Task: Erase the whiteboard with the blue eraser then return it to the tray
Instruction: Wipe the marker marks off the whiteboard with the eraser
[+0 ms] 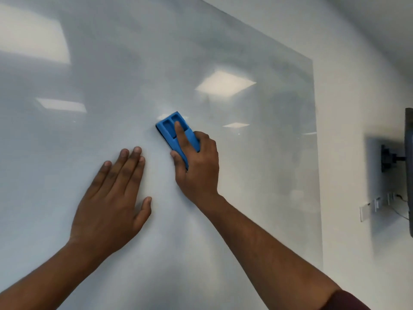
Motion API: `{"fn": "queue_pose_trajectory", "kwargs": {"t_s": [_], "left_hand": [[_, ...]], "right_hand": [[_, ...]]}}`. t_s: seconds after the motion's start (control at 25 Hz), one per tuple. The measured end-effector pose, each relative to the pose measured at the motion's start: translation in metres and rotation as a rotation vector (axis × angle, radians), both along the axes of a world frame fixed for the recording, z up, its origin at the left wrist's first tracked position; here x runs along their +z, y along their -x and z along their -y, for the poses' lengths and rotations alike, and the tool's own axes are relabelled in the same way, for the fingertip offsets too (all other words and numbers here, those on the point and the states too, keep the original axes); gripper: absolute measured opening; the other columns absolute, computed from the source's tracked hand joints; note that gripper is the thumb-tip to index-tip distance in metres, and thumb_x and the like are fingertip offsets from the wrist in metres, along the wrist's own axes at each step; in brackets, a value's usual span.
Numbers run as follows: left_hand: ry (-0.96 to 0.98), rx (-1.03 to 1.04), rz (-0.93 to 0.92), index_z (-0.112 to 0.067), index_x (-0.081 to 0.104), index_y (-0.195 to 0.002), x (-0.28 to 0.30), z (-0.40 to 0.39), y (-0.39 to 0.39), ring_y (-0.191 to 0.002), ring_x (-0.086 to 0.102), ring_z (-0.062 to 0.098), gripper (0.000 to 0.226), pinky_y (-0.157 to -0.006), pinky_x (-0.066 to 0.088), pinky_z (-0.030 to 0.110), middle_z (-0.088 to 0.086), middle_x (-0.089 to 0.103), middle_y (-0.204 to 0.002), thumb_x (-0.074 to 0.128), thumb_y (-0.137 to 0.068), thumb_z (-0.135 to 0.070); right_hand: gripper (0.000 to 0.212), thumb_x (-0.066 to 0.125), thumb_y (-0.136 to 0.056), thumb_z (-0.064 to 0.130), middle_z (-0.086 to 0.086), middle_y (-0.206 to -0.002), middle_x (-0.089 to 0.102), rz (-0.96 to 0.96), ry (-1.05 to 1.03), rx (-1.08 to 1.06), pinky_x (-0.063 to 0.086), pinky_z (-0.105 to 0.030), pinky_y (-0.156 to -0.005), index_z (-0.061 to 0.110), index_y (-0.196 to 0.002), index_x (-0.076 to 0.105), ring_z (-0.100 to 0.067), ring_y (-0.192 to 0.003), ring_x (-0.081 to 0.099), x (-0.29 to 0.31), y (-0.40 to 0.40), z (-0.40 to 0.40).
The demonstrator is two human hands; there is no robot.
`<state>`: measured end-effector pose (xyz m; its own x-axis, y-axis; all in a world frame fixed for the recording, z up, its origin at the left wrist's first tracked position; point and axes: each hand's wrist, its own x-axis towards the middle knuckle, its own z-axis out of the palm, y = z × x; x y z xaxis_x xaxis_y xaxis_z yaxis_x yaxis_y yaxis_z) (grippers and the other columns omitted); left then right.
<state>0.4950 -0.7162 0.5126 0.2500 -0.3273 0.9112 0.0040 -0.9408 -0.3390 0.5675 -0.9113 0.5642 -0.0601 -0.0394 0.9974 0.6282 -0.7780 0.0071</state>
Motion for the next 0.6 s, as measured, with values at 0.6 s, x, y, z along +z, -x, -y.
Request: {"fn": "queue_pose_trajectory", "kwargs": {"t_s": [0.6], "left_hand": [[-0.005,0.066,0.089,0.000,0.032,-0.164,0.031,0.023,-0.018,-0.163,0.025,0.030,0.082,-0.131,0.020,0.048,0.013,0.024,-0.176,0.042,-0.096,-0.045]], "right_hand": [[0.069,0.044,-0.099,0.036,-0.018,-0.131,0.045,-0.158,-0.453,-0.091,0.048,-0.048,-0.092,0.030,-0.164,0.021,-0.038,-0.110,0.044,0.120,-0.039,0.051]]}}
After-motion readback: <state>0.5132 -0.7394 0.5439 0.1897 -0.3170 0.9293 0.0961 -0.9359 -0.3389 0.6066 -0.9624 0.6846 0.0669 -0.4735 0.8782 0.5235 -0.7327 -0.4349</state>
